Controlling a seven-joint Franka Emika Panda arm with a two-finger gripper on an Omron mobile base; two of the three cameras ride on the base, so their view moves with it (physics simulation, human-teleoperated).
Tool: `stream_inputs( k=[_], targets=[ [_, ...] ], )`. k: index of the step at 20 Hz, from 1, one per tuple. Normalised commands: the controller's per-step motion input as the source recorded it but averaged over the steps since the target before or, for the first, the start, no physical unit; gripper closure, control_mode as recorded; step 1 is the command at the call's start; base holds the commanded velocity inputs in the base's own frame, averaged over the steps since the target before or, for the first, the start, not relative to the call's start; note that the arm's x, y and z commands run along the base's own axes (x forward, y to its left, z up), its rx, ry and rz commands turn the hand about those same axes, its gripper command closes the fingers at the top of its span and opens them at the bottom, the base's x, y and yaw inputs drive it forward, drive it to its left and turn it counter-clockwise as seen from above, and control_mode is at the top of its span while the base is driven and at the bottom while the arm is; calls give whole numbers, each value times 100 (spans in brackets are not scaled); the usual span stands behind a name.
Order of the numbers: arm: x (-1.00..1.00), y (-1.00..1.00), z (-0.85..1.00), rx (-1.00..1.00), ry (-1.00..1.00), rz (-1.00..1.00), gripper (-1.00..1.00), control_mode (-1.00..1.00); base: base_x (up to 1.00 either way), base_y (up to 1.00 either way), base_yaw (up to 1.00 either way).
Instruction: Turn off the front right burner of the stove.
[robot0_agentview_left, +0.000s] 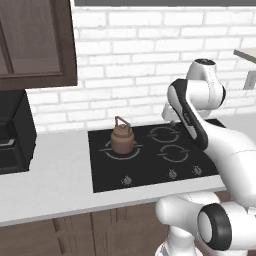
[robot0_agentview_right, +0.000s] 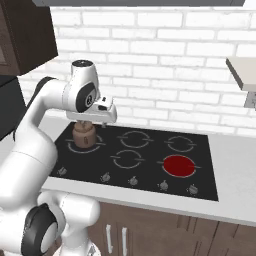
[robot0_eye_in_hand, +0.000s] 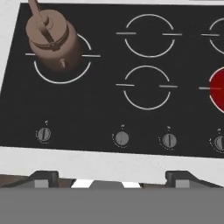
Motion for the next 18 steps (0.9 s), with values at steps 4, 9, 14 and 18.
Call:
stream_inputs(
  k=[4, 9, 14, 18],
  targets=[
    [-31, -51, -9, 0, -1, 0, -100, -100, 0, 0, 0],
    [-14, -56, -10, 0, 0, 0, -100, -100, 0, 0, 0],
    [-5, -77, -26, 0, 0, 1, -100, -100, 0, 0, 0],
    [0, -83, -21, 0, 0, 14, -100, -100, 0, 0, 0]
  ],
)
